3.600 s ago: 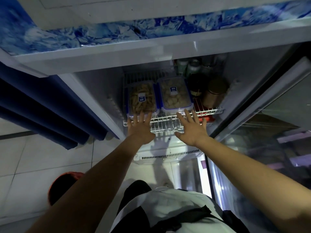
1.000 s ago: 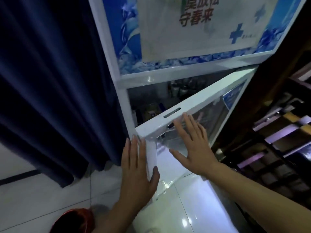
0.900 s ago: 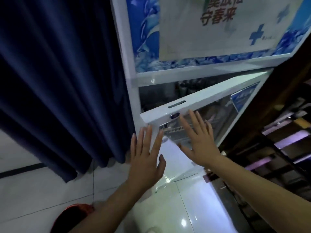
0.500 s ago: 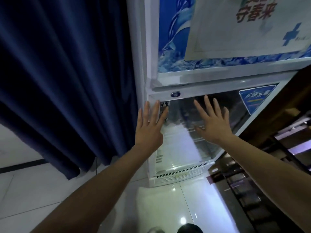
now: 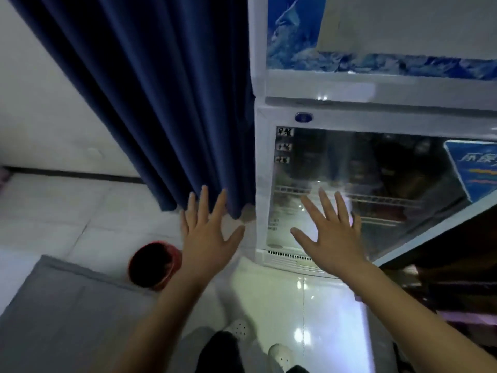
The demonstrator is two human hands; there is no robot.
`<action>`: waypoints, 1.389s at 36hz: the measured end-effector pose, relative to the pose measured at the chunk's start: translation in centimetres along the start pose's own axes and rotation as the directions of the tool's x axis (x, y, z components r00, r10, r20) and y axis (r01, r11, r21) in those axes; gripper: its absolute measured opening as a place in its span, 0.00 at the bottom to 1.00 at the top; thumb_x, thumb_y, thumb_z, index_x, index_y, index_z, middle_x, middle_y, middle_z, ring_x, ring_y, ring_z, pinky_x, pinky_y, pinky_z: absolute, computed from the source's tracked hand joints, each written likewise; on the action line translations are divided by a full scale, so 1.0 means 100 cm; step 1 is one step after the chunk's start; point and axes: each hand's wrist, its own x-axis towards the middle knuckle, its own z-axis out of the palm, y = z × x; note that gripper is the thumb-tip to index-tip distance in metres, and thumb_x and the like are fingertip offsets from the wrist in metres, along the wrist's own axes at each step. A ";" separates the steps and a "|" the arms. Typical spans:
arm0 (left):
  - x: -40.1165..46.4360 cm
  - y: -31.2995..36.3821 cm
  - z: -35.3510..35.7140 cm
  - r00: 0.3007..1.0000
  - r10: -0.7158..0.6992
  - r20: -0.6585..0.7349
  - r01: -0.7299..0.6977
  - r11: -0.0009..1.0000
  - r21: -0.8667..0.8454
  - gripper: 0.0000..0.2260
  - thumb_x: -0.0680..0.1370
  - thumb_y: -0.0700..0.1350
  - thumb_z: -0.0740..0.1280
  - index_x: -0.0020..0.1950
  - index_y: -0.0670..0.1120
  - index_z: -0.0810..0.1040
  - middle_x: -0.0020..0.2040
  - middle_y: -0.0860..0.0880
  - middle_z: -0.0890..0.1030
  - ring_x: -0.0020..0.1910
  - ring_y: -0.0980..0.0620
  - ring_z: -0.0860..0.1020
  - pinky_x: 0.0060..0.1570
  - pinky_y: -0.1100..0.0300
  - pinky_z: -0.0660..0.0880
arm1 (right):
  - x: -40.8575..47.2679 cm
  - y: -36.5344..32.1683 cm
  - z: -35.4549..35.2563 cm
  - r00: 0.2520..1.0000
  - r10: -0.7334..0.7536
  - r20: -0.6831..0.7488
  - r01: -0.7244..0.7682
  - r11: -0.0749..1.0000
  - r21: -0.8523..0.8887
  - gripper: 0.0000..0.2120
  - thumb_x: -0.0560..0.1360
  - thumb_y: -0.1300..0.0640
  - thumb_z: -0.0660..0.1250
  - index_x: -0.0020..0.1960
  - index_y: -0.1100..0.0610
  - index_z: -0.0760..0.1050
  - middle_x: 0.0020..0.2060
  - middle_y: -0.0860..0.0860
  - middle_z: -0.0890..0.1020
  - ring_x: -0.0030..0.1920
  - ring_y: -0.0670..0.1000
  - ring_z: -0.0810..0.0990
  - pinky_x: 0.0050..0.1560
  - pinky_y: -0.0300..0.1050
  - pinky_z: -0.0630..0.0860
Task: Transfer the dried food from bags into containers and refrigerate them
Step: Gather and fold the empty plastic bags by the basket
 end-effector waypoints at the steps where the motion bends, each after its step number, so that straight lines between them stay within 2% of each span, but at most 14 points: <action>1: -0.018 -0.010 0.001 0.996 -0.086 0.030 0.085 0.996 0.012 0.37 0.79 0.65 0.61 0.82 0.59 0.46 0.83 0.49 0.40 0.81 0.44 0.37 0.77 0.43 0.38 | -0.007 -0.005 0.007 0.999 -0.036 0.029 0.036 0.999 0.018 0.35 0.77 0.30 0.53 0.80 0.38 0.47 0.82 0.46 0.41 0.80 0.52 0.34 0.76 0.64 0.40; 4: -0.077 -0.042 0.000 0.940 -0.338 0.050 0.337 0.941 0.028 0.38 0.77 0.68 0.59 0.81 0.60 0.46 0.83 0.48 0.39 0.80 0.44 0.36 0.77 0.41 0.38 | -0.027 -0.026 0.030 0.979 -0.158 0.130 0.152 0.987 0.052 0.35 0.76 0.28 0.49 0.80 0.36 0.45 0.82 0.45 0.42 0.79 0.51 0.33 0.76 0.63 0.42; 7: -0.144 -0.067 -0.009 0.870 -0.492 0.041 0.491 0.871 0.032 0.37 0.75 0.72 0.55 0.80 0.65 0.45 0.83 0.48 0.41 0.81 0.44 0.38 0.77 0.40 0.40 | -0.046 -0.060 0.048 0.929 -0.293 0.228 0.279 0.956 0.090 0.37 0.73 0.25 0.44 0.79 0.34 0.43 0.82 0.44 0.42 0.80 0.51 0.35 0.76 0.63 0.42; 9: -0.188 -0.084 -0.020 0.813 -0.581 0.023 0.579 0.812 0.071 0.37 0.73 0.74 0.52 0.79 0.67 0.44 0.83 0.49 0.41 0.81 0.45 0.38 0.77 0.40 0.40 | -0.059 -0.089 0.059 0.880 -0.391 0.271 0.375 0.920 0.109 0.37 0.73 0.25 0.45 0.78 0.33 0.41 0.81 0.44 0.42 0.80 0.52 0.37 0.76 0.64 0.44; 13: -0.266 -0.114 -0.050 0.682 -0.729 -0.056 0.731 0.682 0.024 0.37 0.74 0.72 0.56 0.79 0.67 0.46 0.83 0.51 0.41 0.81 0.46 0.37 0.78 0.41 0.40 | -0.087 -0.155 0.073 0.770 -0.548 0.327 0.536 0.834 0.135 0.36 0.75 0.27 0.50 0.78 0.33 0.39 0.81 0.45 0.39 0.80 0.53 0.35 0.76 0.64 0.43; 18: -0.345 -0.152 -0.080 0.531 -0.839 -0.116 0.839 0.540 -0.070 0.35 0.76 0.71 0.57 0.79 0.68 0.45 0.83 0.52 0.39 0.81 0.47 0.37 0.78 0.42 0.41 | -0.136 -0.240 0.086 0.664 -0.669 0.333 0.635 0.740 0.221 0.38 0.70 0.24 0.44 0.76 0.30 0.36 0.79 0.41 0.36 0.79 0.49 0.33 0.76 0.63 0.43; 20: -0.374 -0.169 -0.086 0.486 -0.865 -0.123 0.859 0.499 -0.114 0.36 0.76 0.72 0.56 0.79 0.68 0.43 0.82 0.52 0.37 0.81 0.47 0.36 0.78 0.42 0.42 | -0.158 -0.272 0.096 0.629 -0.702 0.334 0.664 0.709 0.238 0.38 0.69 0.23 0.43 0.76 0.30 0.37 0.78 0.38 0.35 0.79 0.46 0.33 0.77 0.63 0.43; 25: -0.454 -0.212 -0.101 0.372 -0.918 -0.138 0.900 0.393 -0.190 0.36 0.75 0.72 0.56 0.78 0.68 0.43 0.82 0.53 0.37 0.81 0.47 0.36 0.78 0.44 0.41 | -0.218 -0.345 0.125 0.551 -0.722 0.419 0.675 0.681 0.284 0.34 0.73 0.25 0.51 0.76 0.28 0.44 0.80 0.37 0.40 0.78 0.44 0.34 0.77 0.63 0.46; 27: -0.485 -0.230 -0.108 0.334 -0.933 -0.133 0.907 0.357 -0.224 0.35 0.75 0.72 0.56 0.78 0.69 0.43 0.82 0.53 0.38 0.81 0.47 0.37 0.77 0.45 0.42 | -0.240 -0.371 0.135 0.524 -0.728 0.443 0.687 0.668 0.286 0.32 0.73 0.25 0.51 0.74 0.25 0.43 0.80 0.38 0.41 0.79 0.45 0.35 0.77 0.62 0.46; 32: -0.548 -0.282 -0.126 0.310 -0.943 -0.124 0.895 0.333 -0.298 0.36 0.75 0.72 0.57 0.78 0.70 0.43 0.82 0.53 0.39 0.81 0.47 0.38 0.78 0.45 0.43 | -0.279 -0.436 0.154 0.518 -0.701 0.490 0.679 0.685 0.264 0.39 0.68 0.23 0.47 0.77 0.29 0.44 0.80 0.39 0.39 0.79 0.46 0.36 0.76 0.61 0.45; 36: -0.569 -0.321 -0.147 0.277 -0.952 -0.127 0.892 0.304 -0.334 0.37 0.76 0.69 0.61 0.79 0.66 0.46 0.83 0.50 0.43 0.81 0.46 0.43 0.77 0.45 0.45 | -0.287 -0.476 0.156 0.516 -0.725 0.456 0.681 0.670 0.295 0.37 0.67 0.22 0.49 0.74 0.26 0.45 0.79 0.37 0.40 0.79 0.43 0.37 0.77 0.60 0.43; 41: -0.557 -0.366 -0.179 0.336 -0.930 -0.151 0.826 0.368 -0.427 0.36 0.76 0.68 0.63 0.77 0.69 0.45 0.83 0.54 0.42 0.81 0.49 0.40 0.78 0.45 0.46 | -0.266 -0.517 0.150 0.522 -0.756 0.395 0.711 0.642 0.288 0.31 0.67 0.22 0.49 0.68 0.20 0.43 0.79 0.36 0.41 0.78 0.40 0.37 0.78 0.57 0.44; 45: -0.525 -0.403 -0.208 0.370 -0.911 -0.180 0.813 0.411 -0.412 0.36 0.76 0.66 0.63 0.79 0.66 0.47 0.83 0.53 0.44 0.81 0.48 0.41 0.79 0.46 0.47 | -0.227 -0.554 0.152 0.508 -0.772 0.382 0.722 0.623 0.301 0.32 0.67 0.23 0.50 0.69 0.23 0.45 0.78 0.34 0.42 0.79 0.42 0.39 0.76 0.53 0.43; 50: -0.474 -0.446 -0.256 0.379 -0.910 -0.170 0.786 0.413 -0.459 0.35 0.76 0.65 0.65 0.80 0.64 0.52 0.83 0.54 0.48 0.81 0.49 0.47 0.78 0.43 0.52 | -0.167 -0.617 0.155 0.463 -0.809 0.362 0.754 0.574 0.319 0.36 0.69 0.25 0.53 0.75 0.30 0.51 0.81 0.39 0.46 0.80 0.45 0.43 0.77 0.57 0.47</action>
